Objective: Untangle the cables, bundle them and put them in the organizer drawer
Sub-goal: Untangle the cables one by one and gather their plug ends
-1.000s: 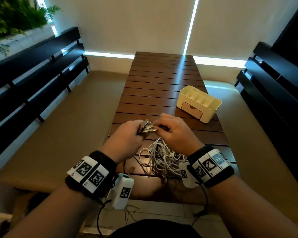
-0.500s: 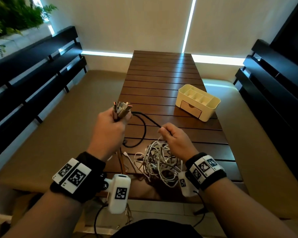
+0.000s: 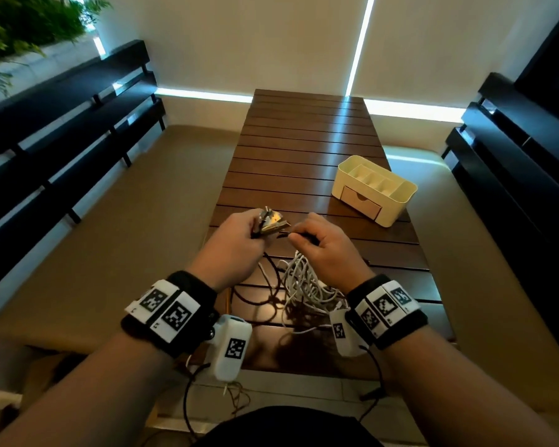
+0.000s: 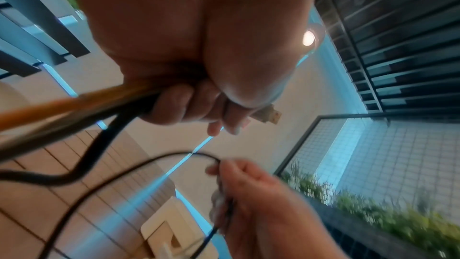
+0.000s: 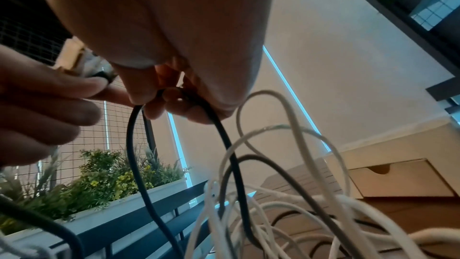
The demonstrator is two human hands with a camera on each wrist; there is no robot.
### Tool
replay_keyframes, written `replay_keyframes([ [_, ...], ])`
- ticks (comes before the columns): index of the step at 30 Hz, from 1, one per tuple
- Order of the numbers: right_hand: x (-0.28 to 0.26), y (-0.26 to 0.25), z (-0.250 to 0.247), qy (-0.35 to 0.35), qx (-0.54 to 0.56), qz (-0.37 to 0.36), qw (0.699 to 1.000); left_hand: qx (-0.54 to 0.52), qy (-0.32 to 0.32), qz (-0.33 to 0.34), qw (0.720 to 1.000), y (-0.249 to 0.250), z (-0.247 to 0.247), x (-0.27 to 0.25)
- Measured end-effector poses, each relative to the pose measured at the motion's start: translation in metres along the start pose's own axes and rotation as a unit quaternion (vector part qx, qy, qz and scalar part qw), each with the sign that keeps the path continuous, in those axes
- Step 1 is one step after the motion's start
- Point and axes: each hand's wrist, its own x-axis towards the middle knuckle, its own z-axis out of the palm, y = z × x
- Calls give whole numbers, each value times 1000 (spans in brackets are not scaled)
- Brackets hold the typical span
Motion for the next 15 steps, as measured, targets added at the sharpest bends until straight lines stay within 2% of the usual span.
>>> replay_keyframes([
  [4, -1, -2, 3, -7, 6, 6, 1000, 71, -53, -39, 995, -3, 17, 11],
  [7, -9, 3, 7, -6, 21, 38, 999, 138, -59, -56, 987, 4, 20, 14],
  [9, -15, 6, 13, -9, 47, 65, 997, 141, -32, -50, 988, 5, 21, 13],
  [11, -20, 11, 21, -24, 45, 88, 995, 99, 3, -37, 994, 3, 18, 12],
  [15, -26, 44, 28, -54, -50, 130, 989, -1, 105, 13, 994, 10, 4, 8],
])
